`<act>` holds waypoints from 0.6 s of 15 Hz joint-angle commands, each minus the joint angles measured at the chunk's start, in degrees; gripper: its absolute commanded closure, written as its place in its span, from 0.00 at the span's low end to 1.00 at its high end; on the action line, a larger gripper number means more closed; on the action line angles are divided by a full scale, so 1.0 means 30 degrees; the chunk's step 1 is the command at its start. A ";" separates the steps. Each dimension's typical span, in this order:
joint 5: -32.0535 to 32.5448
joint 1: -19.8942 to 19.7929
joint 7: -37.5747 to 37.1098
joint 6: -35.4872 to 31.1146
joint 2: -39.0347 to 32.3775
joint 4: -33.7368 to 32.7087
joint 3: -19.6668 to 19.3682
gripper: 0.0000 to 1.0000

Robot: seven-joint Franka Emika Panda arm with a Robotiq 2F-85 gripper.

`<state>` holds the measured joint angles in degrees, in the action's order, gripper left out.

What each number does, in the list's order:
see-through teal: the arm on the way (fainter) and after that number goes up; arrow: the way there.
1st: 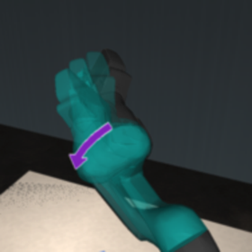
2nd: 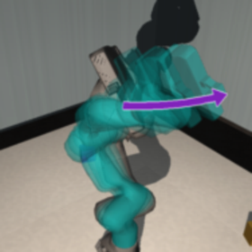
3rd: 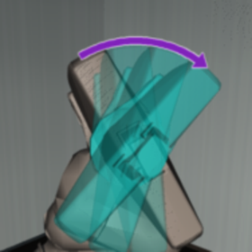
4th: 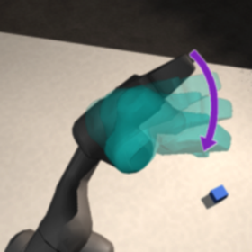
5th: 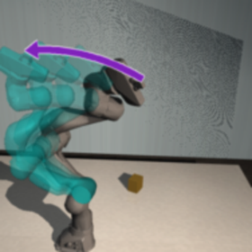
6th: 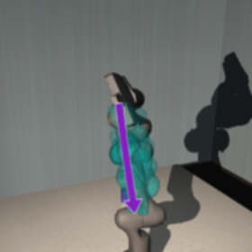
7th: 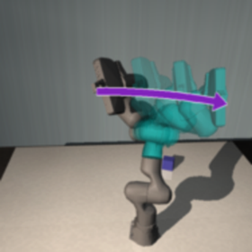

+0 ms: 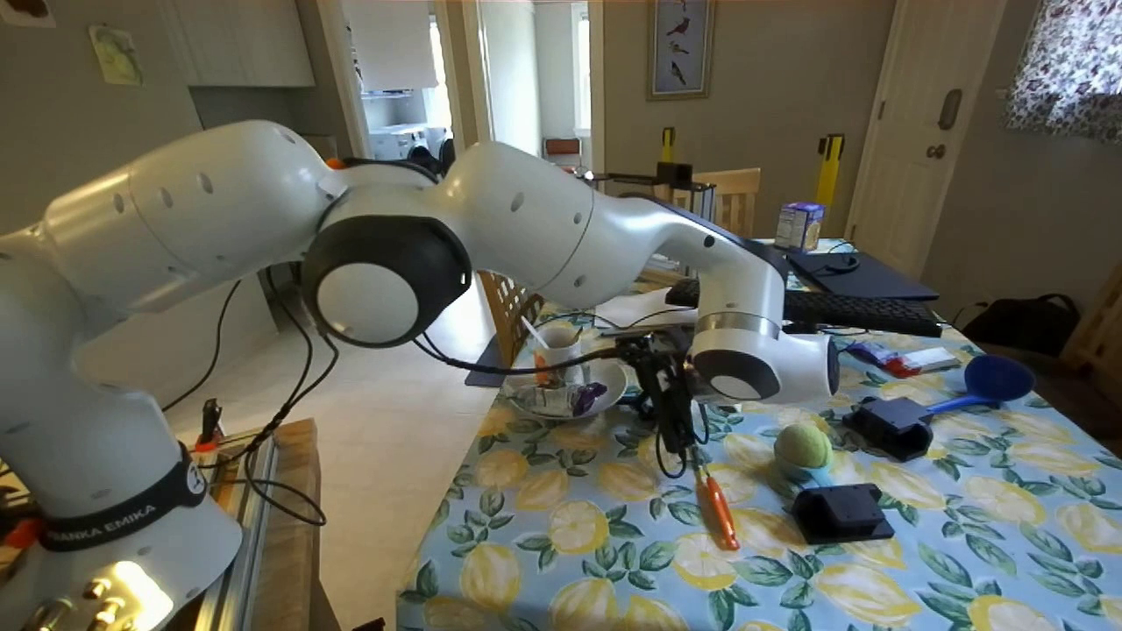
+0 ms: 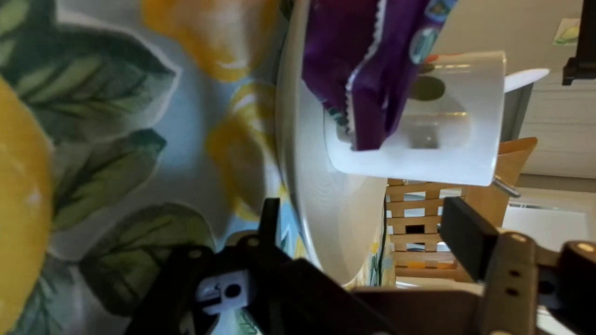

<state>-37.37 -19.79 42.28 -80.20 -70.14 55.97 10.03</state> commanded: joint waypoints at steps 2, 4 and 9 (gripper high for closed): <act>0.0136 0.0781 -0.1682 -0.1053 0.0016 -0.0313 -0.0293 0.41; 0.0480 0.1093 -0.1975 -0.1286 0.0044 -0.0315 -0.0484 0.54; 0.0872 0.1612 -0.2194 -0.1543 -0.0020 -0.0490 -0.1077 0.91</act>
<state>-36.27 -16.19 37.59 -85.02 -69.96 55.92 7.80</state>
